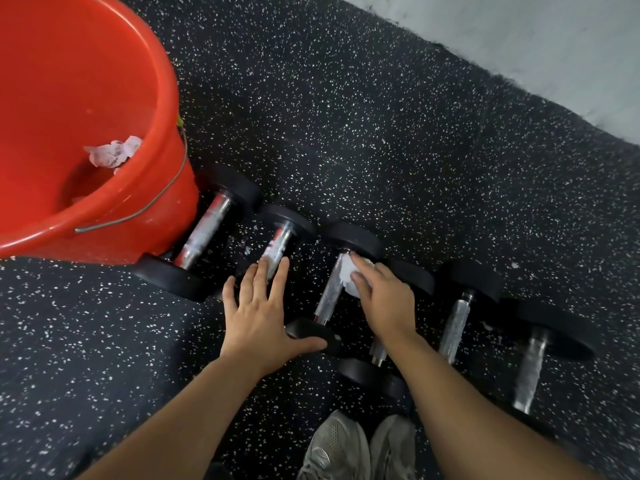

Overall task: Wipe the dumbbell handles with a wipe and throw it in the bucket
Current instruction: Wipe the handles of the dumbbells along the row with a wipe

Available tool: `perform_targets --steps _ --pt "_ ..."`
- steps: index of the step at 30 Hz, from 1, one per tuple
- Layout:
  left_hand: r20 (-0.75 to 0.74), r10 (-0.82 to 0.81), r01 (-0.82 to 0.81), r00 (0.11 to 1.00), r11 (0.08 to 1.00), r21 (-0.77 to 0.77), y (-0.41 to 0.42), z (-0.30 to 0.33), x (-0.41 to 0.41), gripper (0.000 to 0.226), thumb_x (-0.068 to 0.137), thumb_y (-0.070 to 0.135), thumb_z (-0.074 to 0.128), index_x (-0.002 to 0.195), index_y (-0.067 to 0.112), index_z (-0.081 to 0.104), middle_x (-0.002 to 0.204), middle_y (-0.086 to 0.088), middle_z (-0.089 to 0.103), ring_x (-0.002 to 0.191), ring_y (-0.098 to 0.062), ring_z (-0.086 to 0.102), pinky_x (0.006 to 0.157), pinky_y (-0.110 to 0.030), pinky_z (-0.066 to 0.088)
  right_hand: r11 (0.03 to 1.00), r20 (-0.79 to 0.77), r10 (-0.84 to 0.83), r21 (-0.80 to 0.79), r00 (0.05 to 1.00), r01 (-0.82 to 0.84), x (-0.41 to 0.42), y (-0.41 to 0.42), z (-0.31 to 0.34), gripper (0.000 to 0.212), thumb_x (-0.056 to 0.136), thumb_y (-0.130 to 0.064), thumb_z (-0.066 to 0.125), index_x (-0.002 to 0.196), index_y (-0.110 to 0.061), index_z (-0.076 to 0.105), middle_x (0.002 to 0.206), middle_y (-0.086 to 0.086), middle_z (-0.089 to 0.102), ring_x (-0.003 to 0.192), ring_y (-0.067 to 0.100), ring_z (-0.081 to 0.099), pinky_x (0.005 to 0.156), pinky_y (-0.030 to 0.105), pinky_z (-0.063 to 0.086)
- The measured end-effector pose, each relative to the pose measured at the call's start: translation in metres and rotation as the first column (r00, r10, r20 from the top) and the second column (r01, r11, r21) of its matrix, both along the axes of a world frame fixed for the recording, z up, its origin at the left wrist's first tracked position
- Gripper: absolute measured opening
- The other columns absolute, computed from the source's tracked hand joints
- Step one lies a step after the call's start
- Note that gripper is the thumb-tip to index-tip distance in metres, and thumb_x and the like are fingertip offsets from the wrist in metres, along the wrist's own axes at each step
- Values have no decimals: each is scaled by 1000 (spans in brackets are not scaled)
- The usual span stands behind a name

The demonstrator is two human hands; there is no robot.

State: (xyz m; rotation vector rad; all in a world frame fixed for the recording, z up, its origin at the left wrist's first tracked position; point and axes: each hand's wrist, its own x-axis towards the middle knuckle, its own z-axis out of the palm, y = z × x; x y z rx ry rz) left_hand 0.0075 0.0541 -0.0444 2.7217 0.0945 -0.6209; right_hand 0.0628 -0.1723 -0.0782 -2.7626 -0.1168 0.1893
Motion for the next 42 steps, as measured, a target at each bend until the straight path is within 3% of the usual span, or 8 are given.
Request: perform_targets --steps 3,6,11,17,21,26,32,42 --pt "9 0 0 1000 1000 -3 0 -1 0 147 51 106 42 156 30 -28 171 -5 -16 157 -25 -13 124 -56 -11 997 41 71 37 997 -73 1 6 -4 40 106 -36 46 146 -39 50 96 -6 68 69 17 64 55 37 52" --pt "15 -2 2 1000 1000 -3 0 -3 -1 147 51 106 41 157 30 -26 171 -5 -15 157 -25 -12 123 -56 -10 995 -36 50 88 998 -46 4 10 -8 39 107 -41 42 145 -43 49 114 -4 68 89 19 67 71 39 56" --pt "6 -6 6 1000 1000 1 1 -3 0 147 51 106 41 156 29 -27 170 -4 -19 156 -25 -14 123 -57 -10 954 -143 96 295 985 -51 3 13 -4 32 105 -28 49 134 -31 65 137 -7 64 120 9 61 98 13 45" --pt "3 -2 2 1000 1000 -9 1 -2 0 147 51 105 42 156 29 -28 170 -2 -22 156 -24 -15 123 -57 -10 896 -239 376 341 895 -285 -15 11 3 28 103 -27 53 125 -29 70 134 -9 66 124 5 60 105 30 48" --pt "16 -3 3 1000 1000 -17 1 -3 -1 147 52 104 45 157 29 -26 170 -2 -20 156 -24 -14 123 -57 -10 876 -241 401 383 884 -293 -25 12 6 29 103 -34 52 127 -33 68 134 -14 66 124 0 59 105 29 48" --pt "17 0 0 1000 1000 -16 1 -3 -1 147 52 104 45 157 29 -27 171 -2 -19 157 -24 -13 123 -56 -10 913 -167 407 99 898 -396 -9 15 13 46 100 -52 35 132 -38 64 124 -3 73 109 20 70 89 32 54" --pt "18 -3 3 1000 1000 -9 1 -3 -1 148 51 105 42 157 29 -27 171 -1 -18 157 -23 -13 123 -57 -11 989 17 109 99 994 -110 26 20 10 32 105 -29 51 132 -24 67 120 4 74 103 20 72 87 29 55" --pt "10 -5 5 1000 1000 -15 1 -1 0 147 53 104 44 156 28 -28 171 -2 -17 156 -23 -14 123 -57 -11 938 -219 343 142 914 -318 7 20 8 32 105 -37 49 129 -28 68 134 -2 67 117 17 65 91 18 41"
